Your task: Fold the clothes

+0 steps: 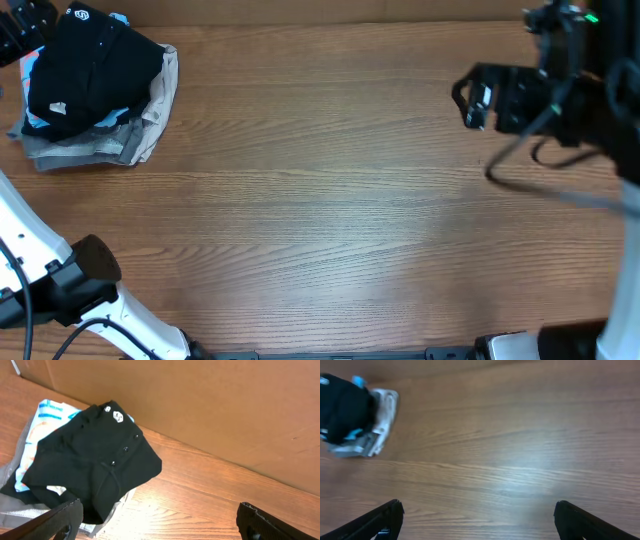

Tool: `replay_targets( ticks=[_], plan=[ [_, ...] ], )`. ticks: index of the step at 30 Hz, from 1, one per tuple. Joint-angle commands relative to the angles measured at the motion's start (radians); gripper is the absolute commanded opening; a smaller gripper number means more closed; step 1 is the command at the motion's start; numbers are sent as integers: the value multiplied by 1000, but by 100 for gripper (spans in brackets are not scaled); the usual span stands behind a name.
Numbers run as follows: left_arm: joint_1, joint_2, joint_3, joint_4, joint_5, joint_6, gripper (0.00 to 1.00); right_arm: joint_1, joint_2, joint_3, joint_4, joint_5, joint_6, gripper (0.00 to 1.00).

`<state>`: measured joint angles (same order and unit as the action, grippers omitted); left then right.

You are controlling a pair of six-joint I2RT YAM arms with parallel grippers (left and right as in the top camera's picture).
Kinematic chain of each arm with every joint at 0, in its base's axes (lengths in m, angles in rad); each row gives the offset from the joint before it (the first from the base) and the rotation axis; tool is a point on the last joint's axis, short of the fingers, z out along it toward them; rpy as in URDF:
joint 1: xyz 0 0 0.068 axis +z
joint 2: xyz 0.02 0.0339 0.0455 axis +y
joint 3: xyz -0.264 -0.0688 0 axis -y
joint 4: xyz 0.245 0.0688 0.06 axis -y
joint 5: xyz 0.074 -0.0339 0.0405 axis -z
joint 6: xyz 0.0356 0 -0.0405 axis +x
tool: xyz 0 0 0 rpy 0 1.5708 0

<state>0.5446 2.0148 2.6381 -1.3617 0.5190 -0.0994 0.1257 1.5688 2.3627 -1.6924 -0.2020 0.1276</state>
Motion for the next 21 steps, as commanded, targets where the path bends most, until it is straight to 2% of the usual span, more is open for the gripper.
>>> replay_targets(
  ticks=[1, 15, 21],
  plan=[
    [5, 19, -4, 1, 1, 21, 100, -3, -43, 25, -1, -23, 3, 100],
    [5, 19, -4, 1, 1, 21, 100, -3, -37, 25, 1, -28, 2, 100],
    [5, 19, -4, 1, 1, 21, 100, -3, -90, -80, 133, 84, -2, 100]
  ],
)
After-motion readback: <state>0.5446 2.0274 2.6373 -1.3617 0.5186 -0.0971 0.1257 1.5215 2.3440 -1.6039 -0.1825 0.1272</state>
